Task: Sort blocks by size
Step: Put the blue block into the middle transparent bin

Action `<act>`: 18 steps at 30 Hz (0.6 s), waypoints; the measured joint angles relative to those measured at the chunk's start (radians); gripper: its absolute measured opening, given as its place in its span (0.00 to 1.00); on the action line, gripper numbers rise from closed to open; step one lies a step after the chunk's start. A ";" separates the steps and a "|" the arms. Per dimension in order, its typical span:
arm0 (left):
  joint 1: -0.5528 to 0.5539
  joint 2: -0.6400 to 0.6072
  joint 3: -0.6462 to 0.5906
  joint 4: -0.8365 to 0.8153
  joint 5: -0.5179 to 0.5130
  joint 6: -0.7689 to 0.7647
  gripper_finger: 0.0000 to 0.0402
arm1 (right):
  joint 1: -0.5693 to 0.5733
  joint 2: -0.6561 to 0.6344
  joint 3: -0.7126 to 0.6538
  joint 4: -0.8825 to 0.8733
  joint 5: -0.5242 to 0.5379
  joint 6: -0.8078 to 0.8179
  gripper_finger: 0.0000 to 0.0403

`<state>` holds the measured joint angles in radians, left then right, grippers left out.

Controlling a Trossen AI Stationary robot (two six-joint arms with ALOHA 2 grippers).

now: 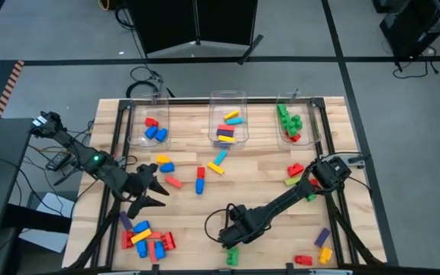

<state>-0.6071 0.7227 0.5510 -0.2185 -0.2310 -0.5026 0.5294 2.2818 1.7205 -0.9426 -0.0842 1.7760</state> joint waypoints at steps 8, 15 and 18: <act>0.000 0.000 0.000 0.079 0.000 0.000 0.49 | 0.004 -0.104 -0.011 -0.104 0.127 -0.015 0.28; 0.000 0.000 0.000 0.072 -0.049 0.020 0.49 | -0.019 -0.248 -0.006 -0.228 0.284 -0.072 0.29; 0.000 0.000 0.000 0.071 -0.069 0.029 0.49 | -0.048 -0.315 -0.004 -0.273 0.347 -0.151 0.29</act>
<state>-0.6071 0.7231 0.5510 -0.1474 -0.3000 -0.4740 0.4812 1.9673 1.7163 -1.2157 0.2623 1.6255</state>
